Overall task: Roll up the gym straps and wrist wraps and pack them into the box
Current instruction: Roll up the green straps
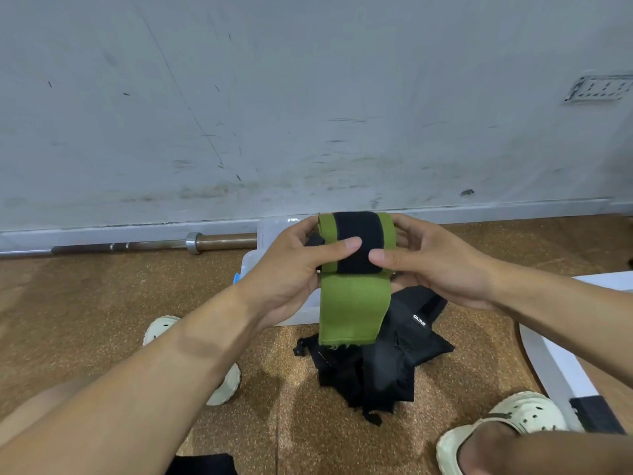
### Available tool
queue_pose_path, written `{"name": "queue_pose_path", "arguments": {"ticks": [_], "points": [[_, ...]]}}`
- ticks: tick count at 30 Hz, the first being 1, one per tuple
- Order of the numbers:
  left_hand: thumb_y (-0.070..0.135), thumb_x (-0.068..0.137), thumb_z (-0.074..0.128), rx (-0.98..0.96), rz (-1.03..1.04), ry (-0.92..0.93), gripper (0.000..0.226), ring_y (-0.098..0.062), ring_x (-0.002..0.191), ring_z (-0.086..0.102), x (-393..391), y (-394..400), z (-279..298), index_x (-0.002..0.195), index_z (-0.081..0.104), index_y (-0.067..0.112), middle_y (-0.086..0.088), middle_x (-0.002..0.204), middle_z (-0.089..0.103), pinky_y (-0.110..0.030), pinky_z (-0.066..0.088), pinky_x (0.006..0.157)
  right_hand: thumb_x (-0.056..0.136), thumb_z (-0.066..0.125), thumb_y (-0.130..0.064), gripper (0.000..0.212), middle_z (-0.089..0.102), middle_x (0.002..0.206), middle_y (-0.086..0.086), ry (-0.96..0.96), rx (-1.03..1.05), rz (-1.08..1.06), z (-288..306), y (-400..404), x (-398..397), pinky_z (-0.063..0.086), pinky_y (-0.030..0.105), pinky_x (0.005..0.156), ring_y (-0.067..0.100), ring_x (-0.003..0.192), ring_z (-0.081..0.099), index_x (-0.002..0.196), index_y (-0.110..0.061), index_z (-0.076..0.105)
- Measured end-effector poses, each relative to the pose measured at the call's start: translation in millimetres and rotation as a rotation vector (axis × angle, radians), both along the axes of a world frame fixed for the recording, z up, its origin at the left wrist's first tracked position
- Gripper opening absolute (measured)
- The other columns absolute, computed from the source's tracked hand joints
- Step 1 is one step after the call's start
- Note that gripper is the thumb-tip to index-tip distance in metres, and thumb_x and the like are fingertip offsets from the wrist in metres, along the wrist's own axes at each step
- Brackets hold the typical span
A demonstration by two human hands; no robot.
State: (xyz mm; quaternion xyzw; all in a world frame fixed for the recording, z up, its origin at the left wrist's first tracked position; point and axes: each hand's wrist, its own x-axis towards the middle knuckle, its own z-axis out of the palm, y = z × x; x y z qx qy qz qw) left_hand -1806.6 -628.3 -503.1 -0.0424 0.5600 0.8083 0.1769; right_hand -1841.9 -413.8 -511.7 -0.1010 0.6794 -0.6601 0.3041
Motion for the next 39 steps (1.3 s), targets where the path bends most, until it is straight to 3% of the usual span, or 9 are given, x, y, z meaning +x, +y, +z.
{"name": "queue_pose_path", "arguments": {"ticks": [9, 12, 16, 23, 25, 28, 33, 36, 39], "points": [[0.009, 0.075, 0.076, -0.073, -0.005, 0.011, 0.054, -0.031, 0.108, 0.072, 2, 0, -8, 0.127, 0.063, 0.001, -0.016, 0.121, 0.073, -0.039, 0.061, 0.090, 0.059, 0.092, -0.013, 0.080, 0.071, 0.123, 0.010, 0.216, 0.124, -0.042, 2, 0, 5, 0.063, 0.050, 0.084, 0.035, 0.094, 0.077, 0.131, -0.019, 0.058], [0.015, 0.079, 0.074, -0.105, 0.001, 0.006, 0.049, -0.030, 0.109, 0.072, 5, 1, -10, 0.126, 0.065, 0.003, -0.014, 0.118, 0.074, -0.042, 0.060, 0.093, 0.067, 0.092, -0.012, 0.067, 0.079, 0.098, 0.006, 0.295, 0.183, -0.080, 4, -3, 10, 0.064, 0.035, 0.071, 0.029, 0.079, 0.079, 0.125, -0.020, 0.060], [0.018, 0.086, 0.072, -0.124, 0.021, -0.002, 0.039, -0.030, 0.108, 0.073, 7, 4, -12, 0.123, 0.068, 0.006, -0.011, 0.116, 0.076, -0.043, 0.060, 0.090, 0.071, 0.093, -0.020, 0.061, 0.078, 0.089, -0.007, 0.390, 0.300, -0.105, 6, -5, 12, 0.062, 0.027, 0.068, 0.019, 0.069, 0.077, 0.123, -0.026, 0.061], [0.023, 0.086, 0.073, 0.017, 0.072, -0.141, 0.050, -0.036, 0.114, 0.069, 7, 13, -10, 0.131, 0.062, 0.005, -0.016, 0.125, 0.071, -0.050, 0.057, 0.097, 0.074, 0.092, -0.014, 0.066, 0.068, 0.118, -0.010, 0.522, 0.290, -0.193, -1, -8, 5, 0.062, 0.044, 0.081, 0.021, 0.088, 0.075, 0.120, -0.041, 0.054], [0.032, 0.093, 0.067, 0.051, 0.050, -0.181, 0.044, -0.030, 0.092, 0.076, 7, 12, -5, 0.128, 0.065, 0.005, -0.013, 0.115, 0.075, -0.049, 0.059, 0.094, 0.076, 0.091, -0.013, 0.066, 0.066, 0.119, -0.016, 0.552, 0.315, -0.186, -2, -9, 5, 0.061, 0.035, 0.078, 0.012, 0.085, 0.073, 0.121, -0.045, 0.053], [0.034, 0.099, 0.062, 0.096, 0.064, -0.216, 0.033, -0.013, 0.051, 0.065, 3, 9, -1, 0.114, 0.071, 0.006, -0.005, 0.080, 0.073, -0.030, 0.061, 0.060, 0.081, 0.086, -0.008, 0.067, 0.064, 0.122, -0.018, 0.593, 0.336, -0.127, -7, -8, 5, 0.059, 0.031, 0.082, 0.008, 0.100, 0.070, 0.125, -0.046, 0.054], [0.014, 0.093, 0.066, 0.051, 0.113, -0.219, 0.030, -0.025, 0.095, 0.070, 0, 3, -5, 0.119, 0.070, 0.001, -0.016, 0.109, 0.071, -0.039, 0.063, 0.084, 0.082, 0.077, 0.008, 0.062, 0.066, 0.130, -0.005, 0.306, 0.111, -0.046, -1, -2, -1, 0.059, 0.036, 0.093, 0.016, 0.120, 0.066, 0.130, -0.029, 0.062], [0.002, 0.089, 0.067, 0.020, 0.082, -0.156, 0.028, -0.025, 0.097, 0.071, -1, 3, -6, 0.117, 0.067, 0.002, -0.014, 0.107, 0.073, -0.048, 0.060, 0.091, 0.078, 0.085, -0.026, 0.059, 0.066, 0.135, 0.004, -0.018, -0.046, -0.075, 3, -1, -2, 0.056, 0.045, 0.100, 0.024, 0.124, 0.066, 0.133, -0.022, 0.064], [-0.008, 0.084, 0.070, 0.002, 0.075, -0.107, 0.035, -0.021, 0.093, 0.072, -2, 3, -7, 0.114, 0.066, 0.009, -0.009, 0.108, 0.071, -0.041, 0.062, 0.084, 0.090, 0.065, -0.049, 0.055, 0.070, 0.130, 0.011, -0.171, 0.002, 0.016, 4, -2, -2, 0.058, 0.049, 0.096, 0.029, 0.119, 0.068, 0.134, -0.016, 0.066]]}}
